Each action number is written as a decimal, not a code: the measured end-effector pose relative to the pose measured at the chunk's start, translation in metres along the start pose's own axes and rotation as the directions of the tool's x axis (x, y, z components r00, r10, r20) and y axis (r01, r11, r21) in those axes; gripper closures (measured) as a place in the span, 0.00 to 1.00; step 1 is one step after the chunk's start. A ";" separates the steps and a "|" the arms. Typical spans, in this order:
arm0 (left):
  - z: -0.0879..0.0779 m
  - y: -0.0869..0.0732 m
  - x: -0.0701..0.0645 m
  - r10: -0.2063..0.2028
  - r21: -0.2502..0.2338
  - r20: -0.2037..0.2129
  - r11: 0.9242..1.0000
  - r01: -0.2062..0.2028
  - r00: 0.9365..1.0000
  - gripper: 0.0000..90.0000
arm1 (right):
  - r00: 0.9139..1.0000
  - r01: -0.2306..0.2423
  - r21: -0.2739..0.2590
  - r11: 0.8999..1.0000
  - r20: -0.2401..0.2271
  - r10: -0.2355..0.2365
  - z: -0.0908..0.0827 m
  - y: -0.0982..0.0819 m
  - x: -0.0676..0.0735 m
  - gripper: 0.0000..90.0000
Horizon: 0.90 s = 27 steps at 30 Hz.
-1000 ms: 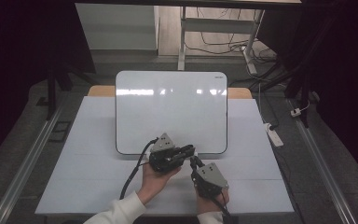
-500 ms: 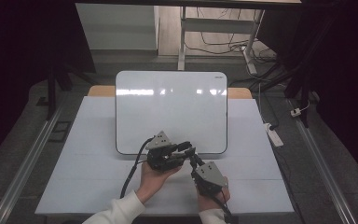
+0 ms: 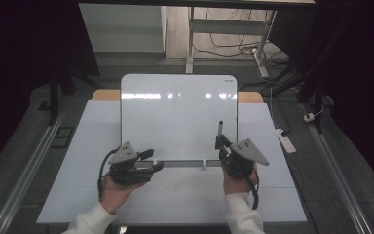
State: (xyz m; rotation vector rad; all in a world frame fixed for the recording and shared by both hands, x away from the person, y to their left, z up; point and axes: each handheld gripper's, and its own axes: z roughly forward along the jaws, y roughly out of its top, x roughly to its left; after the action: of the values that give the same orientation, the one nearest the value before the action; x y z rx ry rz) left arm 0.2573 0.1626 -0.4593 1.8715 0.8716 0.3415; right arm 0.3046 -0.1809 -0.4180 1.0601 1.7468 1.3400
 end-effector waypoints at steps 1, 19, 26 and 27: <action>-0.006 -0.006 0.003 -0.002 0.011 -0.011 1.000 0.002 1.000 0.44 | 1.000 -0.015 0.006 1.000 -0.001 0.015 0.003 0.005 -0.005 0.89; -0.040 -0.055 0.023 -0.016 0.116 -0.118 0.993 0.030 0.993 0.42 | 0.991 -0.129 0.197 0.972 0.060 0.119 0.095 0.066 -0.073 0.89; -0.047 -0.058 0.026 -0.029 0.113 -0.140 0.993 0.045 0.990 0.42 | 0.991 -0.128 0.264 0.956 0.059 0.117 0.120 0.076 -0.082 0.89; -0.047 -0.058 0.027 -0.032 0.114 -0.141 0.992 0.048 0.990 0.42 | 0.991 -0.132 0.270 0.954 0.058 0.121 0.123 0.077 -0.083 0.89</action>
State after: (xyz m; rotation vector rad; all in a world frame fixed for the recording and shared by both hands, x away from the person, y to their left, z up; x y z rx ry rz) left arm 0.2242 0.2272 -0.4924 1.9525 1.0415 0.4074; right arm 0.4639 -0.1941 -0.3693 1.3625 1.8988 1.1626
